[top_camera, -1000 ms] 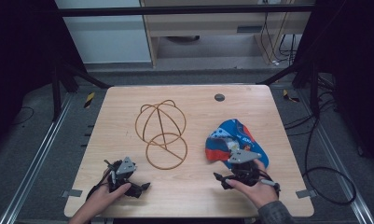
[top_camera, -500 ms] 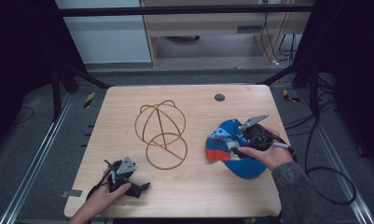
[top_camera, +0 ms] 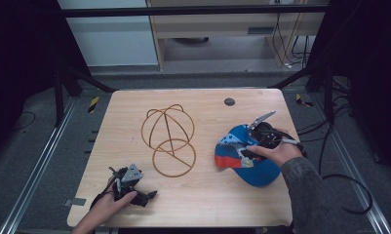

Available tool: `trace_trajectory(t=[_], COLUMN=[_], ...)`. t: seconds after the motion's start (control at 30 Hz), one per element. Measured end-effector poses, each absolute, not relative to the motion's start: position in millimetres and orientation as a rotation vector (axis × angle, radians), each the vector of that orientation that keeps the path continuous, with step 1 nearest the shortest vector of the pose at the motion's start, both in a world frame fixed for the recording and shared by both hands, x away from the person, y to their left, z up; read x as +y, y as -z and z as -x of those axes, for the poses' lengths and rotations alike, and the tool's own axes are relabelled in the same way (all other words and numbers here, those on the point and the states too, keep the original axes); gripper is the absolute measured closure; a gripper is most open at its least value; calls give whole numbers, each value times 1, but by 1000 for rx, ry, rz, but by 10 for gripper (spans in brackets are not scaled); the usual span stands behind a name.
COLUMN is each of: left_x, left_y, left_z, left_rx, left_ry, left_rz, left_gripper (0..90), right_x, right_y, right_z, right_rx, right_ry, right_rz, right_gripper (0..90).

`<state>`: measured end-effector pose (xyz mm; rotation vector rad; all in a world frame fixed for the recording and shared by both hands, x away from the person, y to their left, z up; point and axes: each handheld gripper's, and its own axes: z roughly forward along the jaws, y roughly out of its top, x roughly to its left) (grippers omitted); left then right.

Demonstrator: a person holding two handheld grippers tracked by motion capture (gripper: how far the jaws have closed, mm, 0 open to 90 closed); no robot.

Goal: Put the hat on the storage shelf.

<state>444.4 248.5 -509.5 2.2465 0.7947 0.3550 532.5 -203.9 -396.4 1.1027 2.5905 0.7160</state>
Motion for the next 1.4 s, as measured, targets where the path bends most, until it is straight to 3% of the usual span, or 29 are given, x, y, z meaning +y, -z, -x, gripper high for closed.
trace_trajectory(t=[0.63, 0.67, 0.87, 0.97, 1.0, 1.2, 1.4], left_x=[249, 249, 249, 249, 249, 249, 249], left_y=[509, 509, 510, 510, 510, 510, 509], left_z=[-445, -445, -445, -445, -445, -444, -445], left_rx=[792, 792, 791, 793, 792, 793, 792], left_ry=[-355, -355, -355, -354, -355, -354, -355], left_rz=[-2249, -2248, -2247, -2246, -2246, -2247, -2247], left_gripper=[0, 0, 0, 0, 0, 0, 0], right_x=[-200, -202, -204, -204, -204, -204, -209], right_y=[408, 412, 423, 424, 424, 422, 416], right_z=[-549, -551, -552, -552, -552, -551, -546], right_rx=[2608, 2603, 2632, 2657, 2661, 2680, 2671], right_ry=[-655, -670, -674, -662, -678, -701, -730], right_rz=[-1149, -1176, -1199, -1184, -1171, -1166, -1174], right_gripper=[316, 368, 484, 623, 727, 887, 897])
